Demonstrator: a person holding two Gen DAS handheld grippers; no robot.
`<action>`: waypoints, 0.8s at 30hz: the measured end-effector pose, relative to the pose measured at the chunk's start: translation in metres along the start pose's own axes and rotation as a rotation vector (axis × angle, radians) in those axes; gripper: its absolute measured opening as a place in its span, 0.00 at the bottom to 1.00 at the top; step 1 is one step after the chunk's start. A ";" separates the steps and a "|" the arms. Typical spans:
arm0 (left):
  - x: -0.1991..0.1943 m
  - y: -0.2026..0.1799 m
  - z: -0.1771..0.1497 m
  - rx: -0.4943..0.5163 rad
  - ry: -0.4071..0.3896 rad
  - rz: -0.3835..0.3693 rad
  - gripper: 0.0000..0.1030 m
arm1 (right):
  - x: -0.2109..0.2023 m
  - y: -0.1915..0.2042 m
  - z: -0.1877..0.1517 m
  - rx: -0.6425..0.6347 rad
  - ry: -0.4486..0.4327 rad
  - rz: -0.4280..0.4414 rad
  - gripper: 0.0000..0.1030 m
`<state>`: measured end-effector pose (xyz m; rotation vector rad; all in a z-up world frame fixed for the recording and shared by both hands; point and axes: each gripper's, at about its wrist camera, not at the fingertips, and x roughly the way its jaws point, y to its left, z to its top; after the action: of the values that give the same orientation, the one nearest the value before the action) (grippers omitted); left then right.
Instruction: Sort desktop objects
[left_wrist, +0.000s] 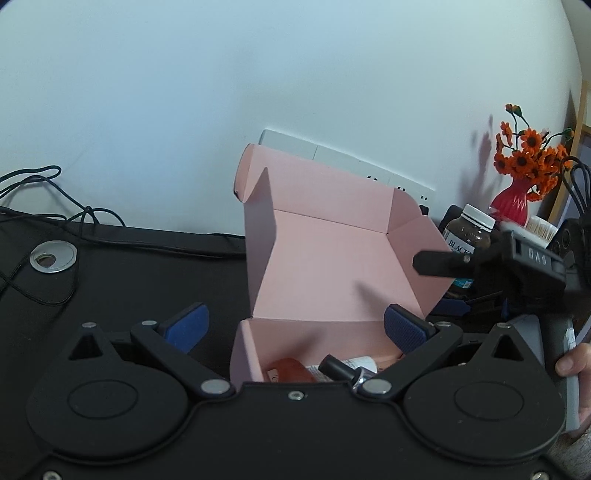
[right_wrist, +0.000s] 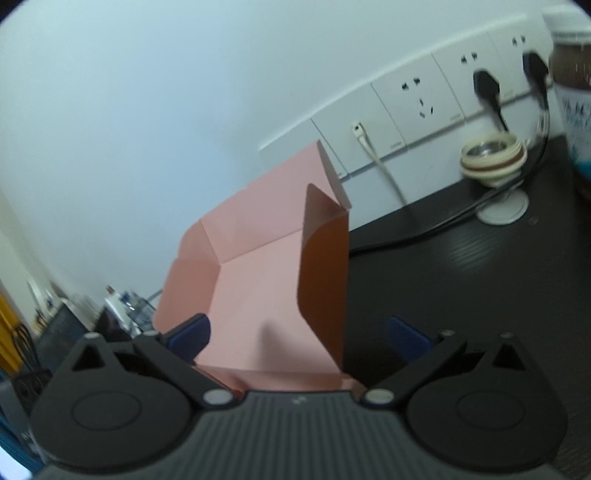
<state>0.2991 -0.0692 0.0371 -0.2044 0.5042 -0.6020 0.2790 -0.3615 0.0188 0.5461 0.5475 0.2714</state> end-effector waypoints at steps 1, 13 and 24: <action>0.000 0.001 0.000 -0.005 0.000 0.002 1.00 | 0.000 0.000 0.000 0.005 0.003 0.012 0.99; 0.001 -0.005 -0.003 0.015 -0.002 0.011 1.00 | 0.009 0.001 0.003 0.078 0.050 0.119 0.99; 0.000 -0.004 -0.003 -0.001 -0.001 -0.011 1.00 | 0.000 0.002 0.002 0.101 0.050 0.122 0.99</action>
<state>0.2950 -0.0725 0.0360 -0.2080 0.5027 -0.6123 0.2798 -0.3609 0.0216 0.6730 0.5790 0.3759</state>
